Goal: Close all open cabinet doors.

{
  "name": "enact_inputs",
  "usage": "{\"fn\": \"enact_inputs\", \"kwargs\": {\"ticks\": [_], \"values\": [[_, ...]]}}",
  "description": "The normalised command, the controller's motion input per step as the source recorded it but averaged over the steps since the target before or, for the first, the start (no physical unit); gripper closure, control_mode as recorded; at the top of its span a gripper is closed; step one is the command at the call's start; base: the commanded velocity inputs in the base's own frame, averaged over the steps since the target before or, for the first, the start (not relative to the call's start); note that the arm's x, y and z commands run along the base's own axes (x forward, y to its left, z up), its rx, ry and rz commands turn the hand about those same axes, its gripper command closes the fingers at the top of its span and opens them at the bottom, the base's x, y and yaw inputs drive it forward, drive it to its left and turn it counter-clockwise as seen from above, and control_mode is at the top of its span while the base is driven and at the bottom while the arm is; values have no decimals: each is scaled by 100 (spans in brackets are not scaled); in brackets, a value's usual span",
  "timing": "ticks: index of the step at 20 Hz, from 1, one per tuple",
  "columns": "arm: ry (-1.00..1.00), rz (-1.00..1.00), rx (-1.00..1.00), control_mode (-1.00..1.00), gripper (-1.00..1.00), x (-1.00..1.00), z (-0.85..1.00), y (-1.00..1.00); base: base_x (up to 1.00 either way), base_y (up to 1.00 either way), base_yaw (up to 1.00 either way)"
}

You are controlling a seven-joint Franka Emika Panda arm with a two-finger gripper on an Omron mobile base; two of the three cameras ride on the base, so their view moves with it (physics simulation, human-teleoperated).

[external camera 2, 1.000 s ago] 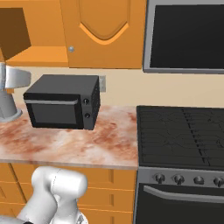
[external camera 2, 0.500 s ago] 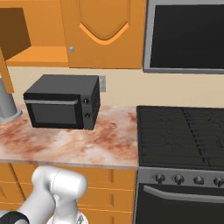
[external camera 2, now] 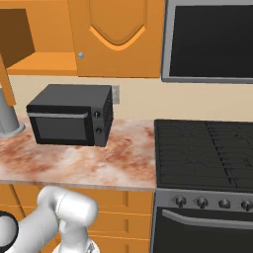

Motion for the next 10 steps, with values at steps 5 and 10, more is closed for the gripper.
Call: {"fn": "enact_inputs", "kwargs": {"ticks": [5, 10], "values": [[14, -6, -13, -100, -100, 49, 14, 40, 0, 0, 0], [3, -2, 0, -100, -100, 72, 0, -9, 0, 0, 0]]}}
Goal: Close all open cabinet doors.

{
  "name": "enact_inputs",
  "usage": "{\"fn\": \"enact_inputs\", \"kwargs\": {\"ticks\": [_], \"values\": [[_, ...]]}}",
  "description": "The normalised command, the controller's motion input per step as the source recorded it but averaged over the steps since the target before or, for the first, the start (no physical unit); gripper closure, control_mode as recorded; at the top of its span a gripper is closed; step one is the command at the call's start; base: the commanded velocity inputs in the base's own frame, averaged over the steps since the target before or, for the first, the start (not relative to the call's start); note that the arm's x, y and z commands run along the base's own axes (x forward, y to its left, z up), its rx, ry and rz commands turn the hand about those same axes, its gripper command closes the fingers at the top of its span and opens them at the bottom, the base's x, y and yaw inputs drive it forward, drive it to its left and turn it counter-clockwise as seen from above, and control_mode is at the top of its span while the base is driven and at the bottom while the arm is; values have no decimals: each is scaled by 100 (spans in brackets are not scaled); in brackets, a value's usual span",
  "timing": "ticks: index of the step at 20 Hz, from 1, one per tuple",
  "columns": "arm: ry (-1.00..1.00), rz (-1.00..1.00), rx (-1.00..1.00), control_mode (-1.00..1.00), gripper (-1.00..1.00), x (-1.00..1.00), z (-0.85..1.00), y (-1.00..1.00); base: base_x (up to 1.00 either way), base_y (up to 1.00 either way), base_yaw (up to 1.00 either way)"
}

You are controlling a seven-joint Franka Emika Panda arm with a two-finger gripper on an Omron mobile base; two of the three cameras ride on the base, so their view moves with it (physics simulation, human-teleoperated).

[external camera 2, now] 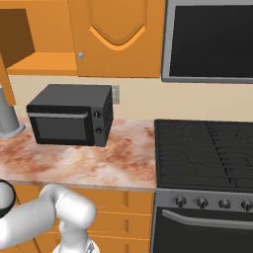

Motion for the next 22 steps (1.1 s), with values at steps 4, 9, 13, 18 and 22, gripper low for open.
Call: {"fn": "enact_inputs", "kwargs": {"ticks": [4, 9, 13, 18, 22], "values": [[0, -2, -6, -100, -100, 63, 0, 4, 0, 0, 0], [-18, 2, -9, -100, -100, 62, 0, -4, 0, 0, 0], [-10, 10, -3, -100, -100, 89, 0, -29, 0, 0, 0], [-11, 9, -2, -100, -100, 95, -2, -16, 0, 0, 0], [-11, 9, -1, -100, -100, 100, -12, -27, 0, 0, 0]]}}
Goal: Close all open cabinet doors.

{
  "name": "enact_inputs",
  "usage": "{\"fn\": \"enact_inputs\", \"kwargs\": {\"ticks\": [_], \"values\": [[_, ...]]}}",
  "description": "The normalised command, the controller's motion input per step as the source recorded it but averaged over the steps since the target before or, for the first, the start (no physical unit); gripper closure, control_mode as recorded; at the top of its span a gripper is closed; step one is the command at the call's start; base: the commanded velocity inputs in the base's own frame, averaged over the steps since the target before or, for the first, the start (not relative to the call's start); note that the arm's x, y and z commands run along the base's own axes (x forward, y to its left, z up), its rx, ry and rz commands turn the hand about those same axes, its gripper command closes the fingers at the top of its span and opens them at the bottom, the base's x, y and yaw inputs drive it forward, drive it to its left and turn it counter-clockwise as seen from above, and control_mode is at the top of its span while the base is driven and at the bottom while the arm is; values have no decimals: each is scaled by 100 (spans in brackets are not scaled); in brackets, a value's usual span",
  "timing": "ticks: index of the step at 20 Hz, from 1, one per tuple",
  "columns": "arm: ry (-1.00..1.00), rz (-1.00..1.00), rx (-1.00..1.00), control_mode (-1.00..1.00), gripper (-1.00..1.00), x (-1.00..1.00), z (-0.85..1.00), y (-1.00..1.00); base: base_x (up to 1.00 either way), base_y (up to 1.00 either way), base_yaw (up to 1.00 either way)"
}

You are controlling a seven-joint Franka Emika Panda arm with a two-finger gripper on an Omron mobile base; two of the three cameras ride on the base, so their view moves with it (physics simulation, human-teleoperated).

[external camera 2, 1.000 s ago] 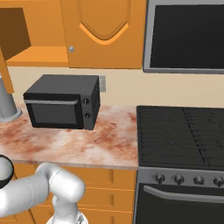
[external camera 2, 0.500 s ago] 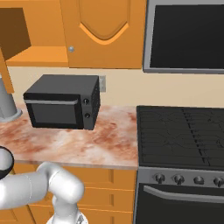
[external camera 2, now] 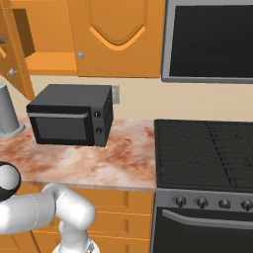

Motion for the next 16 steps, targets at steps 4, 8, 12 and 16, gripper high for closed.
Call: {"fn": "enact_inputs", "kwargs": {"ticks": [4, 8, 12, 16], "values": [[-9, 10, 0, -100, -100, 100, -13, -34, 0, 0, 0], [-8, 13, 0, -100, -100, 100, -4, -38, 0, 0, 0], [-5, 14, 0, -100, -100, 100, 0, -44, 0, 0, 0], [-5, 15, 0, -100, -100, 100, 0, -37, 0, 0, 0]]}}
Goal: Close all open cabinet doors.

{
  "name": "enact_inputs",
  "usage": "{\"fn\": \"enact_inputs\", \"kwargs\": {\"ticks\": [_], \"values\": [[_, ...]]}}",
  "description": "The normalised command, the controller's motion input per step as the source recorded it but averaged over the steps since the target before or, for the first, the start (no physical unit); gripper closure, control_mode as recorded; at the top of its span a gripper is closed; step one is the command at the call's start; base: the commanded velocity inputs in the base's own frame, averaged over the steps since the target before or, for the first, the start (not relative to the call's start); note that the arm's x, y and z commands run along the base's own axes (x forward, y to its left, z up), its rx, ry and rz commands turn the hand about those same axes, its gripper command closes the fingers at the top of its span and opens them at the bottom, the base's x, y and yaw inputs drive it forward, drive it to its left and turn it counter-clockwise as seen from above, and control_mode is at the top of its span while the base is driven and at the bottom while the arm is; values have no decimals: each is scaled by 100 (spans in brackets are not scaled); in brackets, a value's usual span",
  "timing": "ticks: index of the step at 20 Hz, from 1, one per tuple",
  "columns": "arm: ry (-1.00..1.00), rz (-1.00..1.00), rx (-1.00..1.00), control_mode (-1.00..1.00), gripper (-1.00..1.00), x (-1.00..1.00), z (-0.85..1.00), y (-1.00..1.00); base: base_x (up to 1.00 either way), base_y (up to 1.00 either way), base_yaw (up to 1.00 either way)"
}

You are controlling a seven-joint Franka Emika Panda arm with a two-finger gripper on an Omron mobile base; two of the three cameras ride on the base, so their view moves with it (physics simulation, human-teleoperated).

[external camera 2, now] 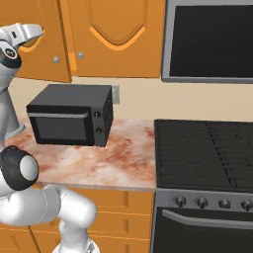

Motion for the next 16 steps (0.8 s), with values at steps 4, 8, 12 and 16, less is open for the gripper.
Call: {"fn": "enact_inputs", "kwargs": {"ticks": [4, 8, 12, 16], "values": [[0, 8, 3, -100, -100, 98, 0, -32, 0, 0, 0], [12, 4, 5, -100, -100, 91, 0, -28, 0, 0, 0], [11, 0, 2, -100, -100, 72, 0, -2, 0, 0, 0], [-3, 2, 8, -100, -100, 23, 0, -7, 0, 0, 0]]}}
